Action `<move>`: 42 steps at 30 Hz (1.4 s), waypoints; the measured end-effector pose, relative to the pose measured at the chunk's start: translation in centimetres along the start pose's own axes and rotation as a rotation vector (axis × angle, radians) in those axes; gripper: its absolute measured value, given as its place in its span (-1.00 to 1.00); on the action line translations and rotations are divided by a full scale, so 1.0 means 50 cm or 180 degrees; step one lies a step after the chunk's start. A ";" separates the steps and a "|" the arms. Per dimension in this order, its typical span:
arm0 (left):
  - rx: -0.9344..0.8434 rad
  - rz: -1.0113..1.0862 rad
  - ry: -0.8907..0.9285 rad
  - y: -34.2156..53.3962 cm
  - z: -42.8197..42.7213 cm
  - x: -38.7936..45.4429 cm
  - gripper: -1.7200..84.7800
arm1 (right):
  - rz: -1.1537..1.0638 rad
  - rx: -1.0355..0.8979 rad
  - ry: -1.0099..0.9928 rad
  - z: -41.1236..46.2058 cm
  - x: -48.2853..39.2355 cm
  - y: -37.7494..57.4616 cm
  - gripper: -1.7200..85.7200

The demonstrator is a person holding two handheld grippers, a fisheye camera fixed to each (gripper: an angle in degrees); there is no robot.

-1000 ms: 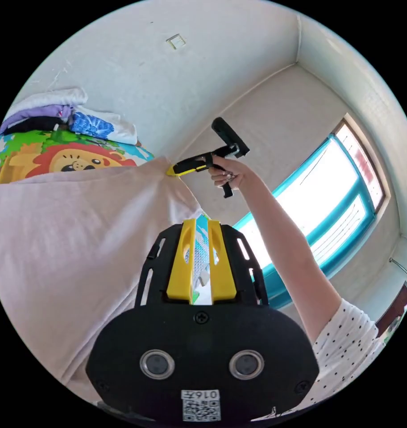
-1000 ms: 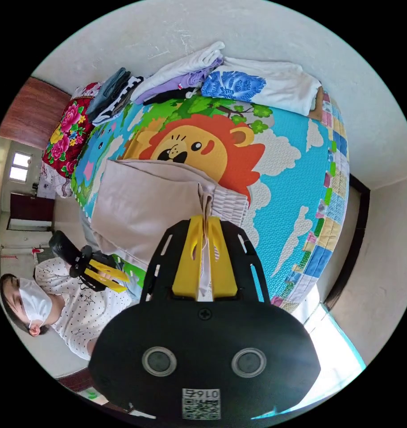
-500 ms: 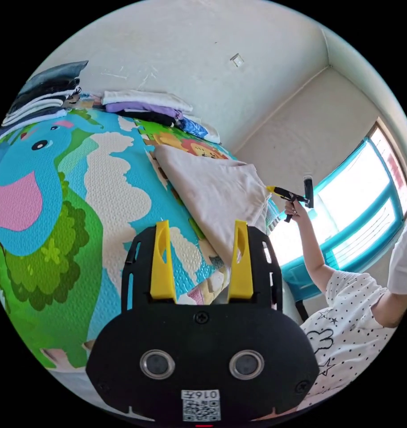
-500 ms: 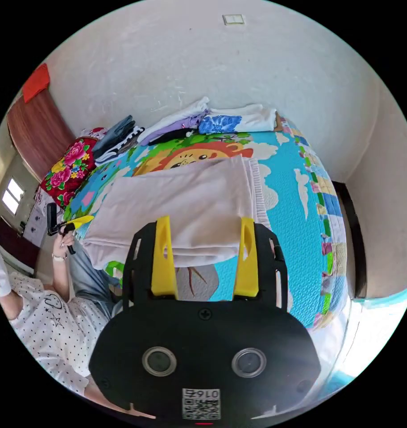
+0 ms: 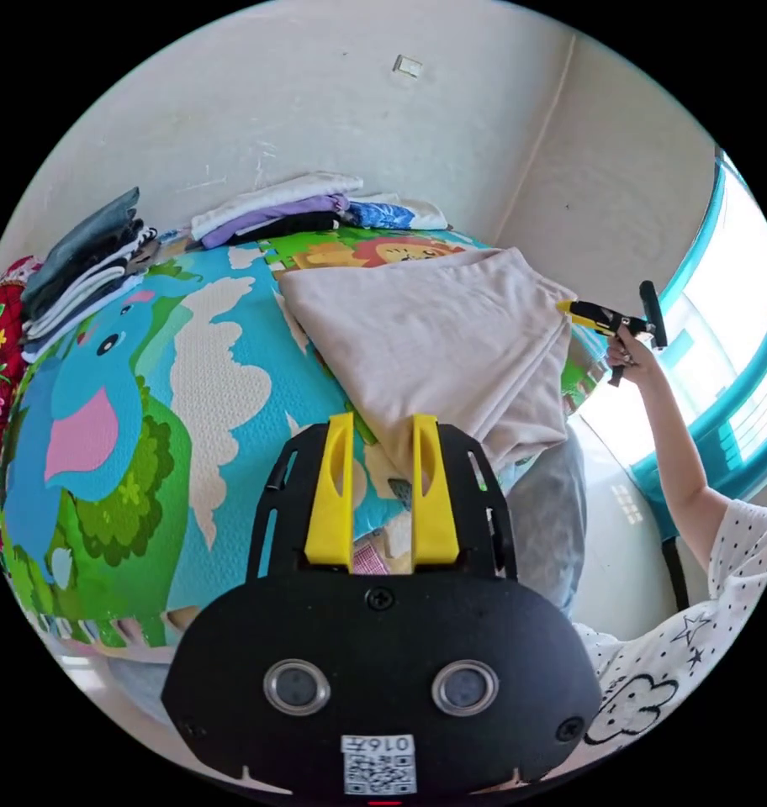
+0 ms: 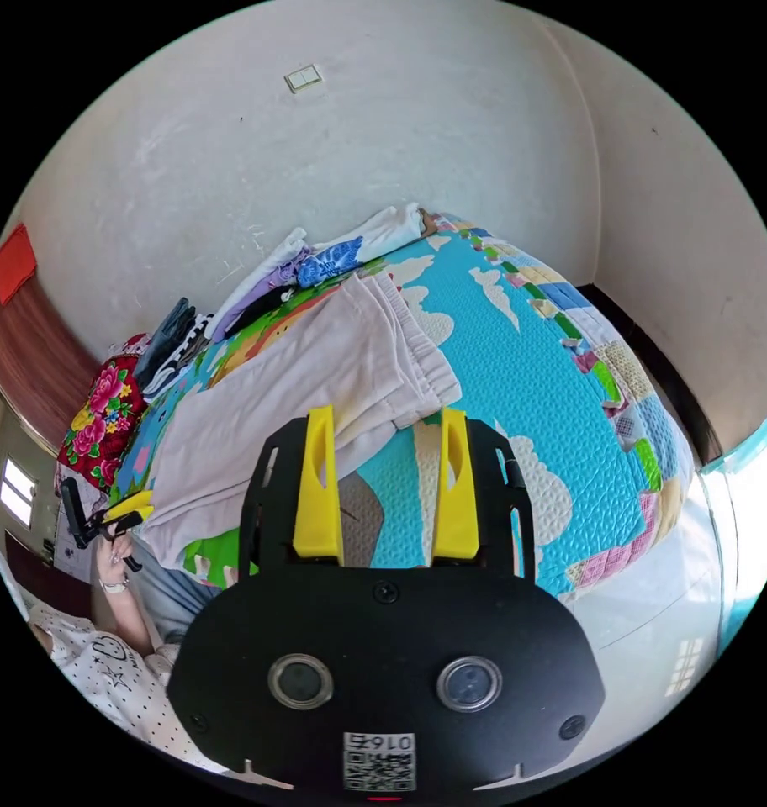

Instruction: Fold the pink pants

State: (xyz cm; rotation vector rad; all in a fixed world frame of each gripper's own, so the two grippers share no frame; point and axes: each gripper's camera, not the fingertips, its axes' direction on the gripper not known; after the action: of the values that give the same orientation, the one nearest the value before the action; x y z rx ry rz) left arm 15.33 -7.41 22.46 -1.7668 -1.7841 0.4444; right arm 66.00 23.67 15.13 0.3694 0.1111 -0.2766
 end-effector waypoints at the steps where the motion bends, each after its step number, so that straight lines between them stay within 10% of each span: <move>1: 0.0012 -0.0008 -0.0005 0.006 0.000 0.003 -0.78 | 0.0052 0.0018 -0.0041 0.001 -0.001 0.011 -0.63; 30: 0.0490 -0.1234 0.0070 0.554 -0.201 -0.265 -0.80 | -0.0620 0.0353 -0.0658 0.007 -0.404 0.363 -0.72; 42: 0.0331 -0.0843 0.0129 0.656 -0.107 -0.155 -0.81 | -0.2157 0.0850 -0.0880 -0.034 -0.726 0.479 -0.69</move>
State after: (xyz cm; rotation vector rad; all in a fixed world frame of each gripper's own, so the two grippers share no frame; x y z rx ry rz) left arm 44.14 -13.73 5.30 -1.4343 -1.8970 0.3813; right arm 38.07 54.68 27.43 0.5484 -0.0793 -1.0149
